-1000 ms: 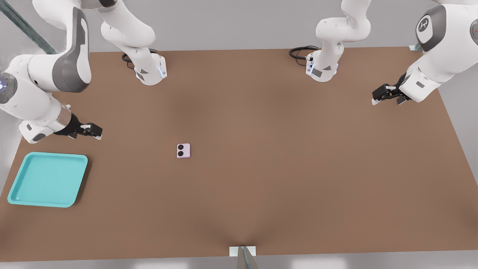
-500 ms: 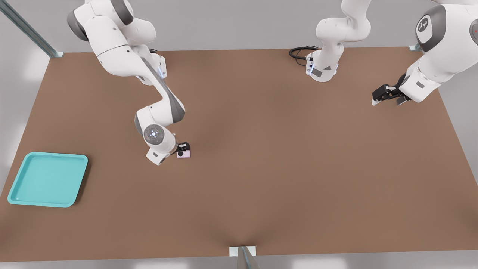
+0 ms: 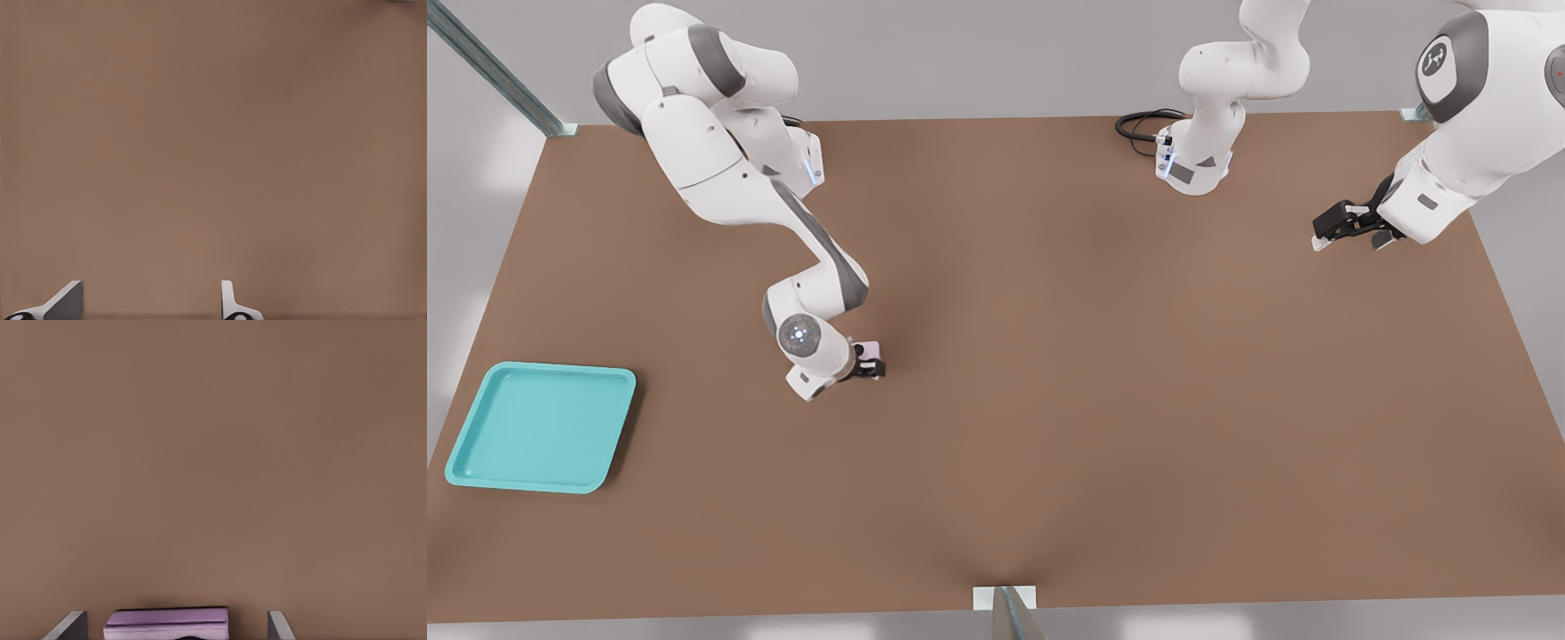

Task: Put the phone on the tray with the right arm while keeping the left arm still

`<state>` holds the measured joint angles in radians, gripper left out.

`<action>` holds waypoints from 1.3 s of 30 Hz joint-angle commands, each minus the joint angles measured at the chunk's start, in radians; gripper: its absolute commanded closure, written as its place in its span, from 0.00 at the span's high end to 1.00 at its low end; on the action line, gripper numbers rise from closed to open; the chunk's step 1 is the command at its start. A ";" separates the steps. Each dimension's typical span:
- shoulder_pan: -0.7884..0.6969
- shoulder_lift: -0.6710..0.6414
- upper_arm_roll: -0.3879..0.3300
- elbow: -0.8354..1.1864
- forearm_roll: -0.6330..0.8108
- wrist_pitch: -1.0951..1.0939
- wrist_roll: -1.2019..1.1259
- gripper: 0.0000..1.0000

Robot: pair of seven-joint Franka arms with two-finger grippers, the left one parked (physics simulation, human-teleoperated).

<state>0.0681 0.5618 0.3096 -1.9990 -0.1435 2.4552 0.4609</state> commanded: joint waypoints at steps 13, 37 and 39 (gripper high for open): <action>0.009 -0.003 0.019 -0.050 -0.024 0.027 0.096 1.00; -0.145 -0.118 0.020 -0.044 -0.054 -0.079 -0.076 0.75; -0.254 -0.128 0.020 -0.034 -0.054 -0.084 -0.206 0.75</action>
<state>-0.1519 0.4403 0.3296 -2.0353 -0.1879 2.4240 0.4867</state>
